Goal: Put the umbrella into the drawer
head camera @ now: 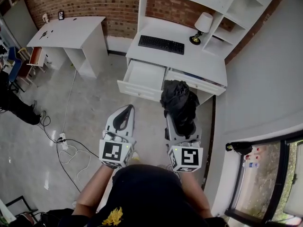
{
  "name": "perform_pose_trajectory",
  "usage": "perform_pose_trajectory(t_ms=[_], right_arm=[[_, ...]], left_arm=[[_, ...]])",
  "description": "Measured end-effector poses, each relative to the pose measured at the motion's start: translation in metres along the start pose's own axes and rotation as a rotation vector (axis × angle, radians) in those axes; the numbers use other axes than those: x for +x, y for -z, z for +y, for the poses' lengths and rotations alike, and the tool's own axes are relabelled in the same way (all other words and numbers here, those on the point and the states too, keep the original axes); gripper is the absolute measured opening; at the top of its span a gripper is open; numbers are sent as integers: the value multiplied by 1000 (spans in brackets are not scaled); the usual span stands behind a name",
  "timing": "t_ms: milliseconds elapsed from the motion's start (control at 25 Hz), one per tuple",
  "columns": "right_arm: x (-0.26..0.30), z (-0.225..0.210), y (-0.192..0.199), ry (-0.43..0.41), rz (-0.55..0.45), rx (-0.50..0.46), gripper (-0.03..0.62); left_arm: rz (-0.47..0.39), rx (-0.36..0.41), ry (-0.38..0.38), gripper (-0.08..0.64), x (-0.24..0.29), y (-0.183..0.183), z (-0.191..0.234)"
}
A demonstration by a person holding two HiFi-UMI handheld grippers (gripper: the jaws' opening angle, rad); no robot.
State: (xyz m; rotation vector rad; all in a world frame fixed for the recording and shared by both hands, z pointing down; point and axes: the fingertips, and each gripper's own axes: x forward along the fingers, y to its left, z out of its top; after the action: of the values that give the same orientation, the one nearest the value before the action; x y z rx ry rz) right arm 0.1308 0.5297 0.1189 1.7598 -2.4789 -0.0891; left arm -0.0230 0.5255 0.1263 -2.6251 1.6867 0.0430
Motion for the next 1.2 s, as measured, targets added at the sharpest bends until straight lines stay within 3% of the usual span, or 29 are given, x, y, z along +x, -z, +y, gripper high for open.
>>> perform_pose_trajectory(t_ms=[360,760,1200], right_arm=[[26,21,24,38,88,12,249],[54,-5,23,107,71,31,249],[183,-62,17,60,24,53,249]], left_arm=[[42,-59,16,17,0,29,49],[51,-47,54,17,31,33,60],[78,-2,9,17,157,38,113]])
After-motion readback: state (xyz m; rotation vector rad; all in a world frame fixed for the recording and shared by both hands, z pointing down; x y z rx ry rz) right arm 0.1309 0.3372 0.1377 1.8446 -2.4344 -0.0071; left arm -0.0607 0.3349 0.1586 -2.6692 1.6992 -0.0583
